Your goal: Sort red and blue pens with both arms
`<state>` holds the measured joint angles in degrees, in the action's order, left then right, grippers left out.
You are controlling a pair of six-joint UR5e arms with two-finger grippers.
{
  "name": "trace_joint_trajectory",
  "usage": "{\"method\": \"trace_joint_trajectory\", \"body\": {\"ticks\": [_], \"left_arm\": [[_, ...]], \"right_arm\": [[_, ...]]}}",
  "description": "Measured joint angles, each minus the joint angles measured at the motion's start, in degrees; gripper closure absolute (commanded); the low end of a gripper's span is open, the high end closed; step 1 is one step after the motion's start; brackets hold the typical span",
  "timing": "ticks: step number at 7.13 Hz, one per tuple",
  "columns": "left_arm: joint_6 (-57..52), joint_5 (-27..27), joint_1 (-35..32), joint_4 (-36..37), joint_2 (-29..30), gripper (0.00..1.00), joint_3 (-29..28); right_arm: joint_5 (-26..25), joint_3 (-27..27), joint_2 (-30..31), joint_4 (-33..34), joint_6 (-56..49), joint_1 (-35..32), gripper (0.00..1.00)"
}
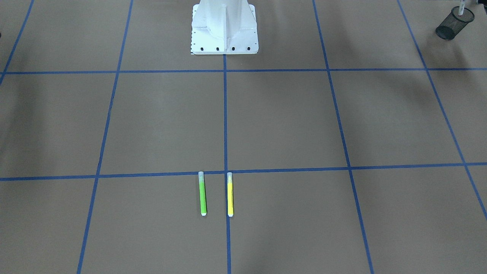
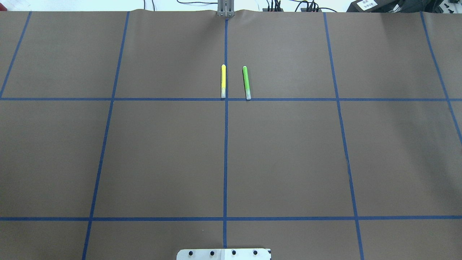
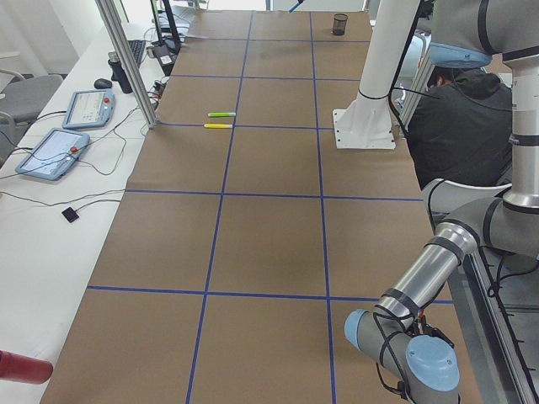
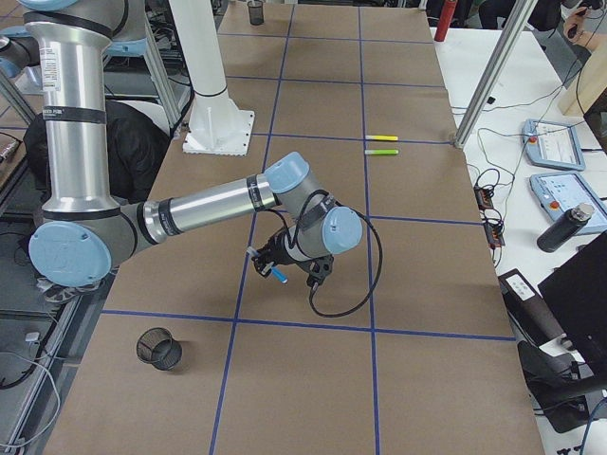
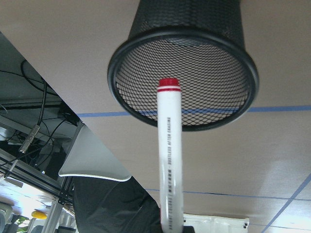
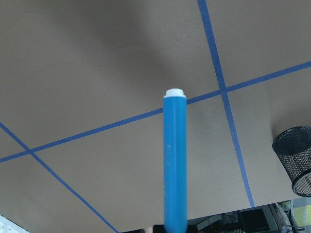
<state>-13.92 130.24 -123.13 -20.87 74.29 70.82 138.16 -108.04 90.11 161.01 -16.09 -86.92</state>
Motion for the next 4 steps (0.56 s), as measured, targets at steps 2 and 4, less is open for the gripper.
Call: {"method": "trace_joint_trajectory", "body": {"ticks": [2, 4], "left_arm": [[0.1, 1.2, 0.0, -1.8, 0.4, 0.01, -1.9], [0.2, 3.7, 0.0, -1.9, 0.9, 0.00, -2.5]], "right_arm": [[0.0, 0.1, -0.2, 0.0, 0.0, 0.0, 1.00], [0.0, 0.2, -0.3, -0.1, 0.0, 0.0, 1.00]]}}
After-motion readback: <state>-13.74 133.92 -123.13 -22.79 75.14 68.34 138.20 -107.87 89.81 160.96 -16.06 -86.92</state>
